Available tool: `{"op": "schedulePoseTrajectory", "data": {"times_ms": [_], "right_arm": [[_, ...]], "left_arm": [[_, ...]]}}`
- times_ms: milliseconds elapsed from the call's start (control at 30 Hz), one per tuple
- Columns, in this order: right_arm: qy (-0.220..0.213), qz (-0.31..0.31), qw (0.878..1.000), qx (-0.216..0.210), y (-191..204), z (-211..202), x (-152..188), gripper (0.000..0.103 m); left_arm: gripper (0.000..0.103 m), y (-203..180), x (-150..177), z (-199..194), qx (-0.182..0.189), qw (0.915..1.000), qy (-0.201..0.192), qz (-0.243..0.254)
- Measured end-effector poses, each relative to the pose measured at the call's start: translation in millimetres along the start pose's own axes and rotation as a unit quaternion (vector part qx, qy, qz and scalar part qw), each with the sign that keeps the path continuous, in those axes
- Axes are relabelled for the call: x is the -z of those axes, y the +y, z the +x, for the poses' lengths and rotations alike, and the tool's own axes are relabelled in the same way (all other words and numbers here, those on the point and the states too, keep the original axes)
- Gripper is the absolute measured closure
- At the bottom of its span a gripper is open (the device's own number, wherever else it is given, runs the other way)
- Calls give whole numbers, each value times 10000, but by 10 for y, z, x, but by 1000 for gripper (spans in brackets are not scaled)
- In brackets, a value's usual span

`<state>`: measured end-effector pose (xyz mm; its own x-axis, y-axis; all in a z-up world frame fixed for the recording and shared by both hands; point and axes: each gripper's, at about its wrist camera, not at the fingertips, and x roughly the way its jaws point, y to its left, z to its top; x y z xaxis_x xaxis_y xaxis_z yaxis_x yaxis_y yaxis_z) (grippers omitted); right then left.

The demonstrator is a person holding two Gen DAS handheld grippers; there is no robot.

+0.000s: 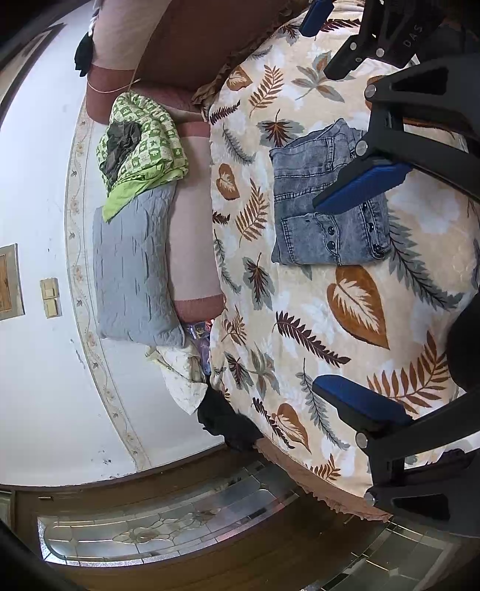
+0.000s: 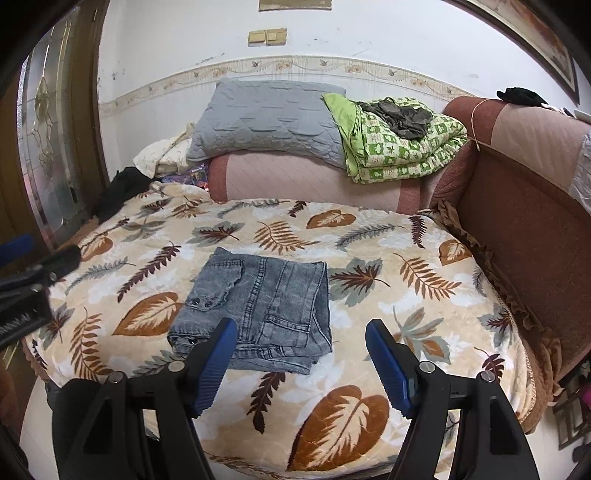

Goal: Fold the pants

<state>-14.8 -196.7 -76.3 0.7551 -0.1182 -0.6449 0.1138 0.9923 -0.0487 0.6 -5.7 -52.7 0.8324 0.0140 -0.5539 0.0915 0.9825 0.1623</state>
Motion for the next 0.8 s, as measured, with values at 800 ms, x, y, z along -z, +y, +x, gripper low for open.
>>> {"op": "schedulePoseTrajectory", "data": {"times_ms": [800], "right_arm": [[127,-42,9999,-6,-2,146,76,28]], "left_arm": [[14,-19,73,121,178,9995,262,8]]}}
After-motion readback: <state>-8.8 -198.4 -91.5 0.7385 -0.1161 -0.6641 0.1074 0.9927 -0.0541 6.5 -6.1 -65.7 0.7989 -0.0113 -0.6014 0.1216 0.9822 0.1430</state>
